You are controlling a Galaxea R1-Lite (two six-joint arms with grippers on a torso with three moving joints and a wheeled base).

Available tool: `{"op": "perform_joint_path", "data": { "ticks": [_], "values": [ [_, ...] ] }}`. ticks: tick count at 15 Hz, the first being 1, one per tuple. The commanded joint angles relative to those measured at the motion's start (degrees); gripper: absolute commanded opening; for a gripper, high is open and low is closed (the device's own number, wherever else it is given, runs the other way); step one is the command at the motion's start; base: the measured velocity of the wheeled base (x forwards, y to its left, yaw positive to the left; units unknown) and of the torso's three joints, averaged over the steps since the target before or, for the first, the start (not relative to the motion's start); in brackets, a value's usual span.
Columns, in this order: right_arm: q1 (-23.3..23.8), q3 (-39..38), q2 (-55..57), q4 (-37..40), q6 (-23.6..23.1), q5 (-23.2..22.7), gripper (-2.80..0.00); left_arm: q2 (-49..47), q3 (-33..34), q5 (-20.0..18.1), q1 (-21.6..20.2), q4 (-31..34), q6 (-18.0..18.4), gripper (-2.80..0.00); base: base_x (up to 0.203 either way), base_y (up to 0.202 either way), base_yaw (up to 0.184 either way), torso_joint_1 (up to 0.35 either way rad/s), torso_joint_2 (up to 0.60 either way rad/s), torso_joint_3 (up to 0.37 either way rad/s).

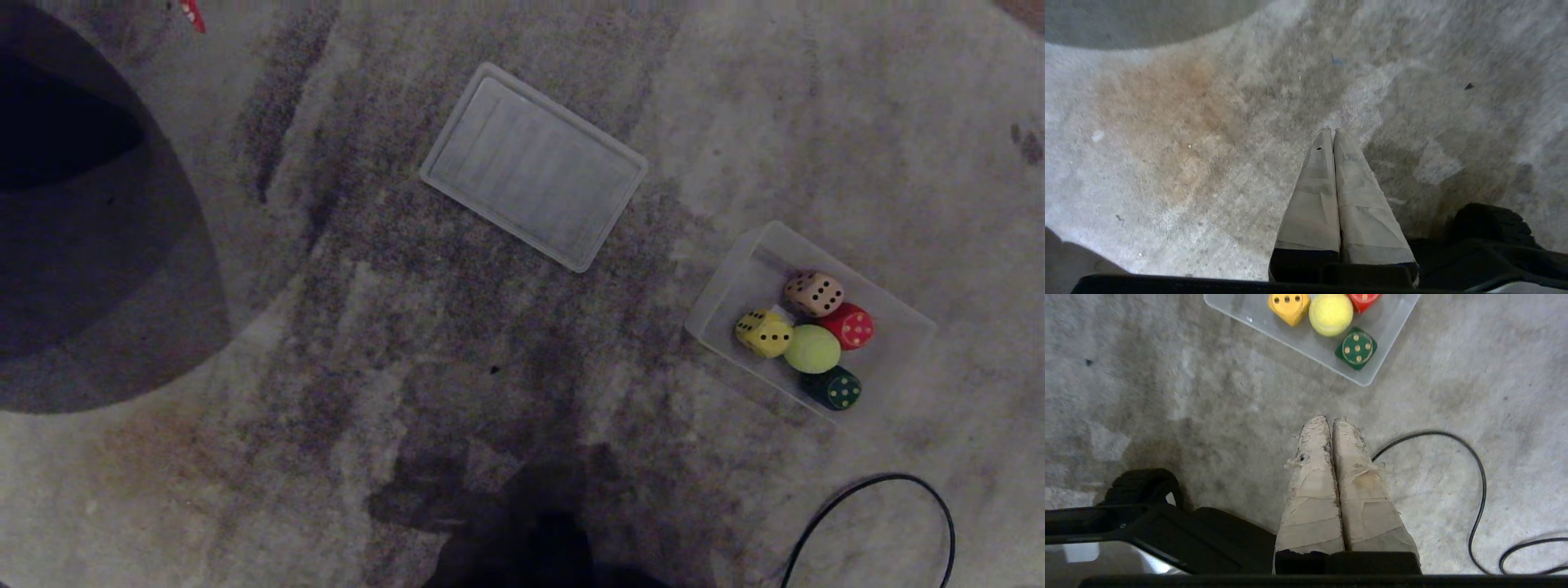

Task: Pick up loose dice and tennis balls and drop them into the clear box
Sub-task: Pick up the ball on the table

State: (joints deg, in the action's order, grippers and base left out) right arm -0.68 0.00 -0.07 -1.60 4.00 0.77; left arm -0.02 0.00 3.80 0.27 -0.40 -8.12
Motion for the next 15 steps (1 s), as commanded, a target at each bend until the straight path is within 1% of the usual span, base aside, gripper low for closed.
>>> {"op": "perform_joint_path", "data": {
  "ticks": [1, 15],
  "values": [
    [-0.02, -0.44, 0.16, 0.02, 0.04, 0.02, -2.80, -0.06, 0.09, 0.04, 0.00, -0.04, -0.05, -2.80, 0.000, 0.000, 0.000, -0.002, 0.00, 0.200],
    [-0.02, -0.44, 0.16, -0.01, 0.04, 0.02, -2.80, -0.06, 0.09, -0.02, 0.00, -0.04, -0.03, -2.80, 0.000, 0.000, 0.000, 0.003, 0.00, 0.203]
  ]
}}
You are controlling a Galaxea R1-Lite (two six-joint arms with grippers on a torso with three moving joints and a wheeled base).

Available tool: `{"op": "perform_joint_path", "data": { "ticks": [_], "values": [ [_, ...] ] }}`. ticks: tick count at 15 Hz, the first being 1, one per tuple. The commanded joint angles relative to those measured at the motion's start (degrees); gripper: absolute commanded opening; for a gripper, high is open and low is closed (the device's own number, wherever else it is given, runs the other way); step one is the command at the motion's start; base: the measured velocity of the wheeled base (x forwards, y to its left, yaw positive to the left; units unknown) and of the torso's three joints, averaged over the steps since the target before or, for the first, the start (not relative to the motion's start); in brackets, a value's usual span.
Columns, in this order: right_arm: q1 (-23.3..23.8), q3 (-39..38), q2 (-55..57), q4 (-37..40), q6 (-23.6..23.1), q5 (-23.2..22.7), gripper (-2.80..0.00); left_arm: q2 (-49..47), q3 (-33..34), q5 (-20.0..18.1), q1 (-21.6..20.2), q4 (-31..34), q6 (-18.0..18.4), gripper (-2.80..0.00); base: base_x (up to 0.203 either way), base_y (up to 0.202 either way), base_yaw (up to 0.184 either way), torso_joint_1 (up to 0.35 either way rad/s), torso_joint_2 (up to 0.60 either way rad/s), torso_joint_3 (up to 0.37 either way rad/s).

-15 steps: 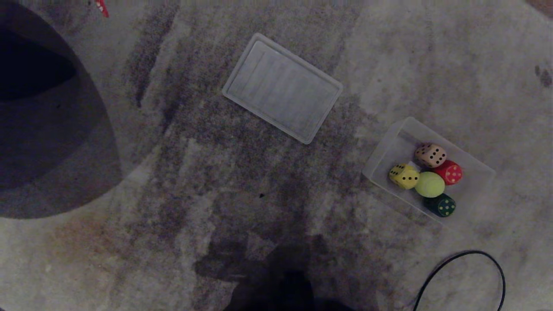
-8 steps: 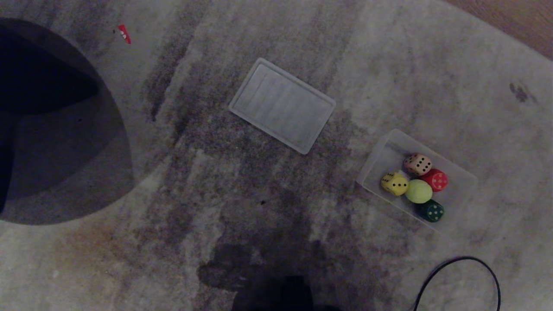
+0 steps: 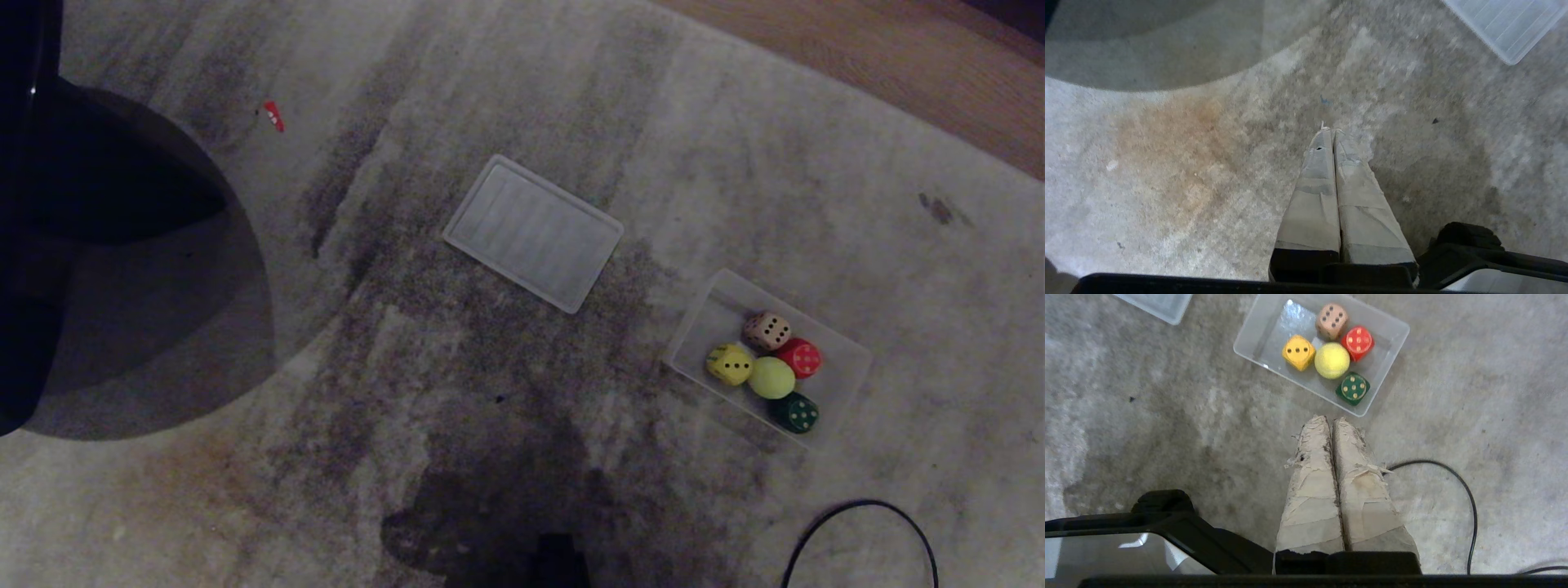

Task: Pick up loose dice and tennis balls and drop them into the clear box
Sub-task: Pick up the ball on the table

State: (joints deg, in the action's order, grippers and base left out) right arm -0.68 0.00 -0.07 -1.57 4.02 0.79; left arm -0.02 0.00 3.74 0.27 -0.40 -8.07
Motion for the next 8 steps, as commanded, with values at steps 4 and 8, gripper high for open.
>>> {"op": "perform_joint_path", "data": {
  "ticks": [4, 8],
  "values": [
    [-0.02, -0.44, 0.16, -0.10, 0.02, 0.00, -2.80, -0.06, 0.09, 0.04, 0.00, -0.04, -0.07, -2.80, 0.000, 0.000, 0.000, 0.003, 0.00, 0.201],
    [-0.02, -0.44, 0.16, -0.10, 0.02, 0.00, -2.80, -0.06, 0.09, 0.04, 0.00, -0.04, -0.04, -2.80, 0.000, 0.000, 0.000, 0.003, 0.00, 0.202]
  ]
}}
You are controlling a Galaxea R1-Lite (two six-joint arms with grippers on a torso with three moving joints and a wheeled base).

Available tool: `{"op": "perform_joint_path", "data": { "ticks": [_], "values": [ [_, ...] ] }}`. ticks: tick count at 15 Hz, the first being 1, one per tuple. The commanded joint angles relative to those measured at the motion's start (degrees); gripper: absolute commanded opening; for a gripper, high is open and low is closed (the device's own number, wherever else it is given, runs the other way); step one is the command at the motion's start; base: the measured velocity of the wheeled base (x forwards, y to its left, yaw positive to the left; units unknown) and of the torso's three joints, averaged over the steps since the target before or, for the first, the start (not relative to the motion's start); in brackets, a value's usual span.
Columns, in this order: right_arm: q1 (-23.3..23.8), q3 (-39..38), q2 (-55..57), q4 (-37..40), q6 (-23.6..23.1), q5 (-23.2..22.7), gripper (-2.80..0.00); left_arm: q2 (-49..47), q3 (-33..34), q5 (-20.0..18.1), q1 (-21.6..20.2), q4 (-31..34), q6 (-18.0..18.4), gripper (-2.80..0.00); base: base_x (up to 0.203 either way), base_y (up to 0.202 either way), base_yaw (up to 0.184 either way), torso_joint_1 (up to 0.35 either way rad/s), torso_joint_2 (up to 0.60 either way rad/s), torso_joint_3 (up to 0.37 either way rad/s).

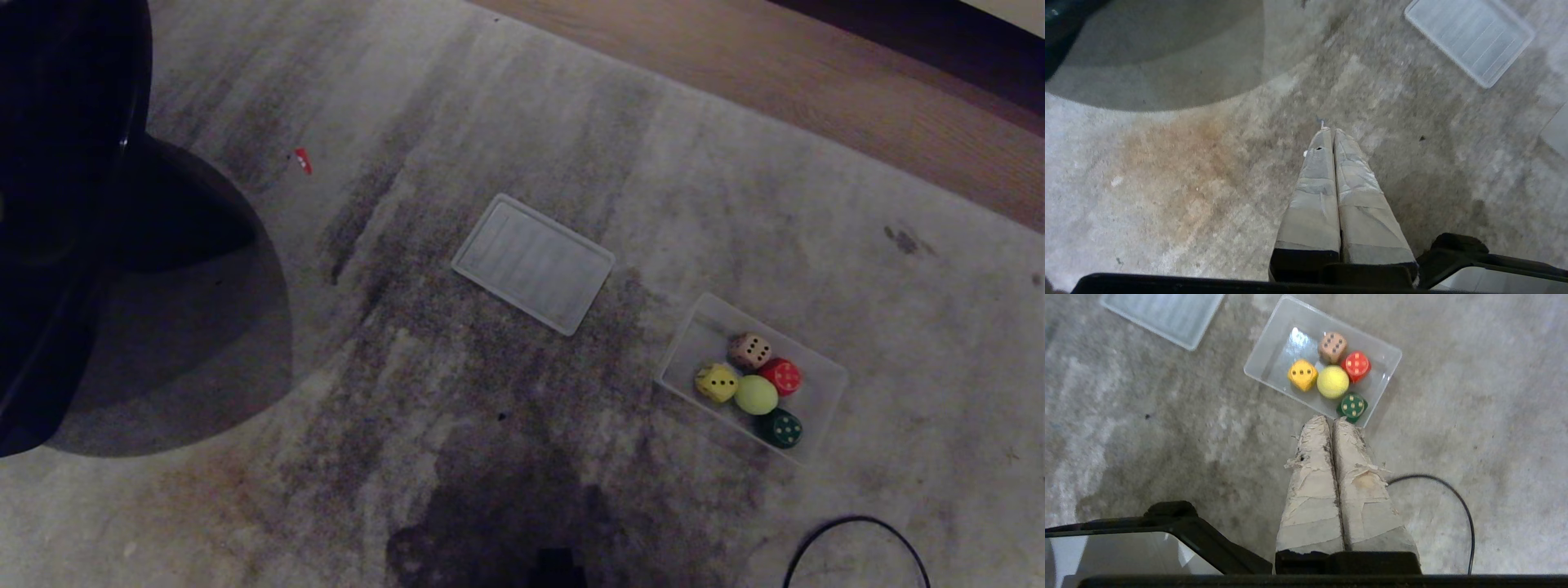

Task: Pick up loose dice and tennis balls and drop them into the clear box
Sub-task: Pick up the ball on the table

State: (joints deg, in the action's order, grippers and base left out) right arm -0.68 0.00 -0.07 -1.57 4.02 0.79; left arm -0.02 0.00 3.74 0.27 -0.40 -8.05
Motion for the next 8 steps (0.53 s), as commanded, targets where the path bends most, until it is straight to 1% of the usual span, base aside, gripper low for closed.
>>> {"op": "perform_joint_path", "data": {
  "ticks": [1, 8],
  "values": [
    [-0.02, -0.44, 0.16, -0.09, 0.02, 0.00, -2.80, -0.06, 0.09, 0.04, 0.00, -0.04, -0.13, -2.80, 0.000, 0.000, 0.000, 0.007, 0.00, 0.198],
    [-0.02, -0.44, 0.16, -0.10, 0.02, 0.00, -2.80, -0.06, 0.09, 0.04, 0.00, -0.04, -0.13, -2.80, 0.000, 0.000, 0.000, 0.000, 0.00, 0.199]
  ]
}}
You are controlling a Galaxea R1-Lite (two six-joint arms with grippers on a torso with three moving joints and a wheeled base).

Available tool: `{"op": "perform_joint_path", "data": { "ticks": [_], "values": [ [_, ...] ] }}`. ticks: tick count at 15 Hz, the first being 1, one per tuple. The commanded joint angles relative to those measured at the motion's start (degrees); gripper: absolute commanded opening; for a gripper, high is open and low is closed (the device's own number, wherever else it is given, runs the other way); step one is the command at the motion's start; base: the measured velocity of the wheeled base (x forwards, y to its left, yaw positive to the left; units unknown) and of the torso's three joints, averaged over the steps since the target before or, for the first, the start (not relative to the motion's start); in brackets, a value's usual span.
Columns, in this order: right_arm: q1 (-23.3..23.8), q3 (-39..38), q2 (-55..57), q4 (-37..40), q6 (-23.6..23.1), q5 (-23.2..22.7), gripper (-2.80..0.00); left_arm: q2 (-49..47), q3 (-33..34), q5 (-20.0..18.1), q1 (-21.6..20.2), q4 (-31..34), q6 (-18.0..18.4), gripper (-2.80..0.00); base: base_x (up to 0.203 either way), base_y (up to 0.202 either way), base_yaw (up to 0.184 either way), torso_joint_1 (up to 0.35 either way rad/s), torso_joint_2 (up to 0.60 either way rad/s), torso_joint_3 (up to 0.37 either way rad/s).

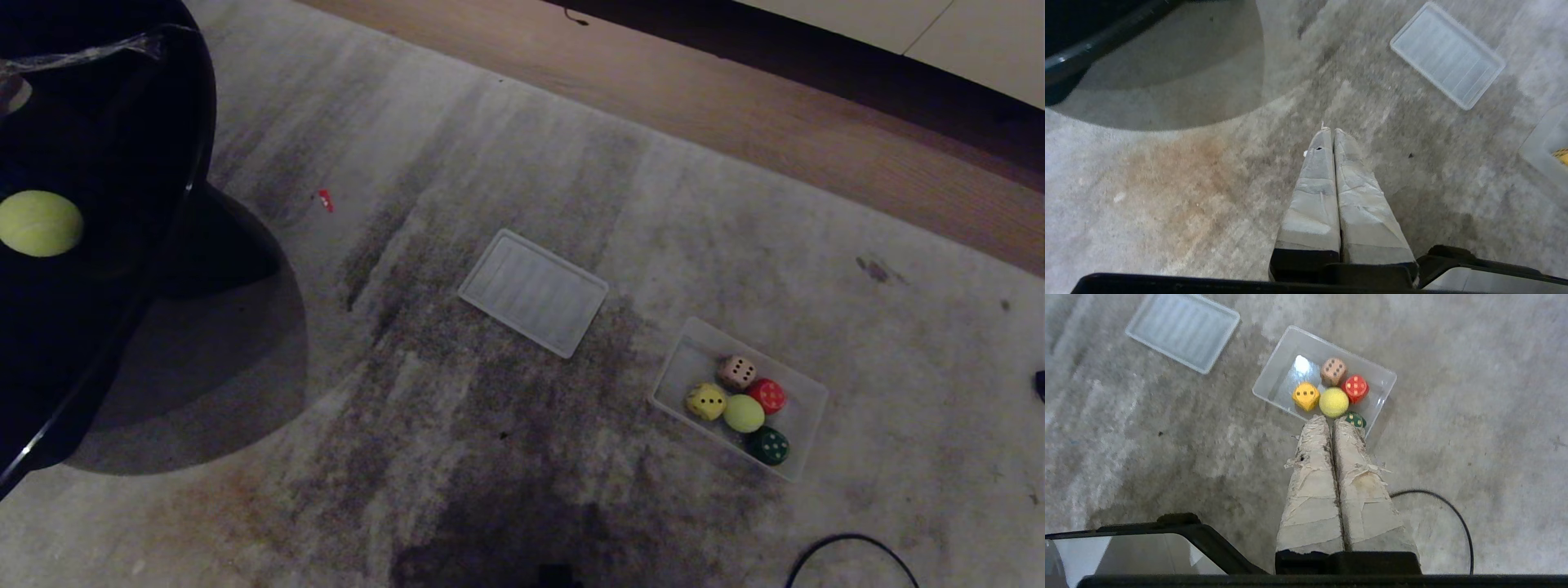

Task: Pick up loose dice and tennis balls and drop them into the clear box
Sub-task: Pick up the ball on the table

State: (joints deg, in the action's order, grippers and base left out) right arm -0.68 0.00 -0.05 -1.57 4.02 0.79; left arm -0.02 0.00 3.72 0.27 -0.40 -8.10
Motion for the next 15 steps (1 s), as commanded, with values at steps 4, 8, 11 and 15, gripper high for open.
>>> {"op": "perform_joint_path", "data": {
  "ticks": [4, 8, 11, 15],
  "values": [
    [-0.02, -0.44, 0.14, -0.10, 0.02, 0.00, -2.80, -0.06, 0.09, 0.06, 0.00, -0.04, -0.08, -2.80, 0.000, 0.000, 0.000, 0.003, 0.00, 0.198],
    [-0.02, -0.44, 0.14, -0.10, 0.02, 0.00, -2.80, -0.06, 0.09, 0.06, 0.00, -0.04, -0.08, -2.80, 0.000, 0.000, 0.000, 0.004, 0.00, 0.199],
    [-0.02, -0.44, 0.14, -0.10, -0.07, 0.00, -2.80, -0.06, 0.09, 0.06, 0.00, -0.04, -0.08, -2.80, 0.000, 0.000, 0.000, 0.001, 0.00, 0.203],
    [-0.02, -0.44, 0.14, -0.08, -0.16, 0.00, -2.80, -0.06, 0.09, 0.06, 0.00, -0.04, -0.08, -2.80, 0.000, 0.000, 0.000, 0.003, 0.00, 0.203]
  ]
}}
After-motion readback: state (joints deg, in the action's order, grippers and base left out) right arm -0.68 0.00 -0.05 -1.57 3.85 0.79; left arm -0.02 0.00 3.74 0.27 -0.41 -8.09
